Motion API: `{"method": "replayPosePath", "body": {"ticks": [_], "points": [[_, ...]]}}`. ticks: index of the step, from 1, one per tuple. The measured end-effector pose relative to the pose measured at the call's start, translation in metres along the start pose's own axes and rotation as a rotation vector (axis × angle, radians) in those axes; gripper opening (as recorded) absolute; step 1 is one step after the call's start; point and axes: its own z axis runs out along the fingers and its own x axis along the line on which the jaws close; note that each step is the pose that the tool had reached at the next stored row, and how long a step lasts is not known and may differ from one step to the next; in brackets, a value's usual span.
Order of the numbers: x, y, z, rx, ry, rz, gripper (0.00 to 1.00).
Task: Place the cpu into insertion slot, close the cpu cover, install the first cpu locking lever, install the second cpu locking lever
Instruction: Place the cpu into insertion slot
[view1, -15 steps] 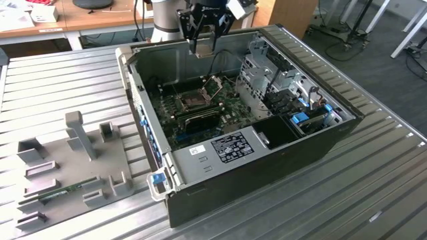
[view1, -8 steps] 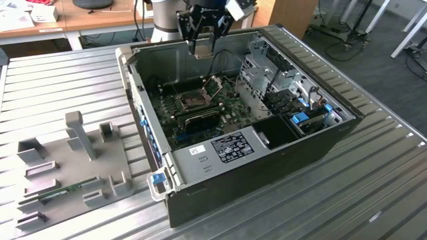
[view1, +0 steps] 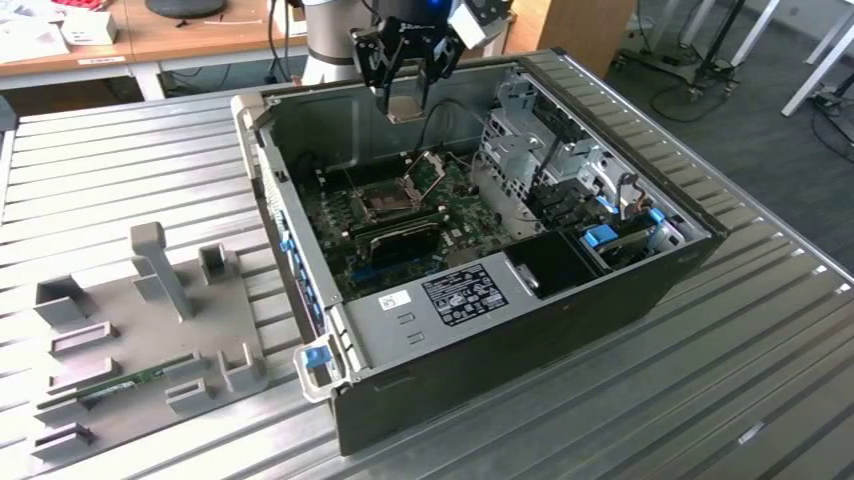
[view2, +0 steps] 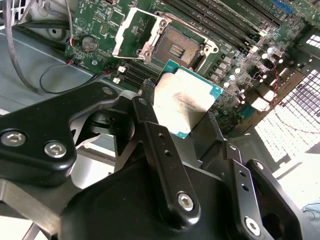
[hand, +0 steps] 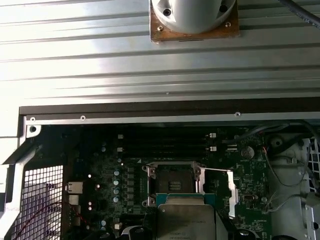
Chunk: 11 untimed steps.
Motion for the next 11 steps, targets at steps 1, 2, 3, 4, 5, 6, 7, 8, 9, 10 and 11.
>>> {"method": "replayPosePath", "body": {"ticks": [1,2,3,4,5,6,7,8,9,10,11], "points": [[0.0000,-0.0001,0.0008,0.0000,0.0000,0.000,0.54],[0.0000,-0.0001,0.0016,0.0000,0.0000,0.000,0.54],[0.0000,-0.0002,0.0021,0.0001,0.0000,0.000,0.54],[0.0000,-0.0002,0.0023,0.0002,0.0001,0.000,0.54],[0.0000,-0.0002,0.0023,0.0002,0.0001,0.000,0.54],[0.0000,-0.0002,0.0024,0.0000,0.0000,0.000,0.54],[0.0000,-0.0002,0.0024,0.0000,0.0000,0.000,0.54],[0.0000,-0.0002,0.0025,0.0000,0.0000,0.000,0.54],[0.0000,-0.0002,0.0025,0.0001,0.0000,0.000,0.54],[0.0000,-0.0002,0.0029,-0.0003,-0.0002,0.000,0.54],[0.0000,-0.0003,0.0035,-0.0004,-0.0002,0.000,0.54]]}}
